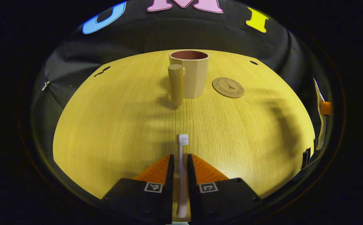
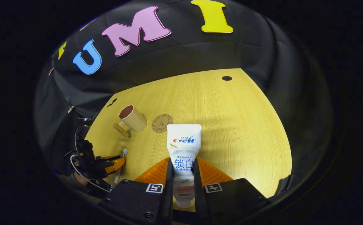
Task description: Put the toothbrush and toothpaste on the desktop into the cup, then pick up the cup and place it on the coaster on the desktop.
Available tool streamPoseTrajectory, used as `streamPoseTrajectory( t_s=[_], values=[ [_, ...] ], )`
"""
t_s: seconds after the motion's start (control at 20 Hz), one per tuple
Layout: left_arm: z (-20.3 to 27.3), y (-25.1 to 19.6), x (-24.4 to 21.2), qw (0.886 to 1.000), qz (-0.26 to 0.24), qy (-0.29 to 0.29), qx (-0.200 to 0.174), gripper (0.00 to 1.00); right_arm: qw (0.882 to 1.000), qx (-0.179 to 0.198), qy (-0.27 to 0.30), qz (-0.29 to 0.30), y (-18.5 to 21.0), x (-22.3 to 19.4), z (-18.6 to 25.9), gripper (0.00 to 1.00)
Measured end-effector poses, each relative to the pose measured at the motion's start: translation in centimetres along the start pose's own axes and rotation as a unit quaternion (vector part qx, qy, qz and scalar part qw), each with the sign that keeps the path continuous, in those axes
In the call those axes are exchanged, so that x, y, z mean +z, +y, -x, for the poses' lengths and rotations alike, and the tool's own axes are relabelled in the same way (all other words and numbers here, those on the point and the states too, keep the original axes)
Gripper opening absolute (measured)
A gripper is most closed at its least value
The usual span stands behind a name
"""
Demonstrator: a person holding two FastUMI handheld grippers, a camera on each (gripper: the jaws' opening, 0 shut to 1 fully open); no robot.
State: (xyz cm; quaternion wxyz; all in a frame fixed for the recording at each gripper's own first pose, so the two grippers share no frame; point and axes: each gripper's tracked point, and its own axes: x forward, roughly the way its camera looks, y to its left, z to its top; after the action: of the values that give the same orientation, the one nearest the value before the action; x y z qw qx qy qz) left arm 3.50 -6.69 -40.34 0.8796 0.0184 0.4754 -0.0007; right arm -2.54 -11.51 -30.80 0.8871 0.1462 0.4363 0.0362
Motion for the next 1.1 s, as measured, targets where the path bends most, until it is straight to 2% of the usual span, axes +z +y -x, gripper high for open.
streamPoseTrajectory(
  t_s=[0.05, 0.1, 0.15, 0.3, 0.5, 0.7, 0.75, 0.8, 1.1],
  values=[
    [0.0, -0.1, 0.2, 1.0, -0.007, 0.0, -0.003, 0.26, 1.0, 0.0, -0.002, -0.002, 0.0, 0.0, 0.2, 0.33],
    [-0.1, 0.0, 0.2, 1.0, -0.014, -0.002, -0.005, 0.17, 1.0, -0.001, -0.004, -0.003, 0.0, 0.0, 0.2, 0.33],
    [-0.1, -0.1, 0.3, 1.0, -0.021, -0.003, -0.007, 0.12, 1.0, -0.002, -0.005, -0.005, 0.0, 0.0, 0.2, 0.33],
    [-0.1, -0.1, 0.5, 1.0, -0.017, -0.009, -0.021, 0.07, 1.0, -0.005, -0.011, -0.011, 0.0, 0.2, 0.5, 0.33],
    [0.1, 0.1, 0.5, 0.999, -0.013, -0.014, -0.041, 0.06, 1.0, -0.007, -0.023, -0.012, 0.4, 0.5, 1.1, 0.33],
    [2.7, 0.9, 1.7, 0.997, 0.003, -0.051, -0.062, 0.06, 0.999, 0.0, -0.037, -0.012, 2.4, 0.8, 1.5, 0.33],
    [3.5, 1.2, 2.2, 0.996, 0.008, -0.064, -0.067, 0.11, 0.999, 0.004, -0.041, -0.013, 3.0, 0.8, 1.5, 0.33],
    [4.3, 1.5, 2.9, 0.994, 0.012, -0.077, -0.07, 0.06, 0.999, 0.009, -0.045, -0.012, 3.7, 1.0, 1.6, 0.33],
    [9.7, 3.4, 7.0, 0.984, 0.037, -0.151, -0.085, 0.06, 0.995, 0.05, -0.088, 0.008, 8.9, 4.4, 1.6, 0.33]
  ],
)
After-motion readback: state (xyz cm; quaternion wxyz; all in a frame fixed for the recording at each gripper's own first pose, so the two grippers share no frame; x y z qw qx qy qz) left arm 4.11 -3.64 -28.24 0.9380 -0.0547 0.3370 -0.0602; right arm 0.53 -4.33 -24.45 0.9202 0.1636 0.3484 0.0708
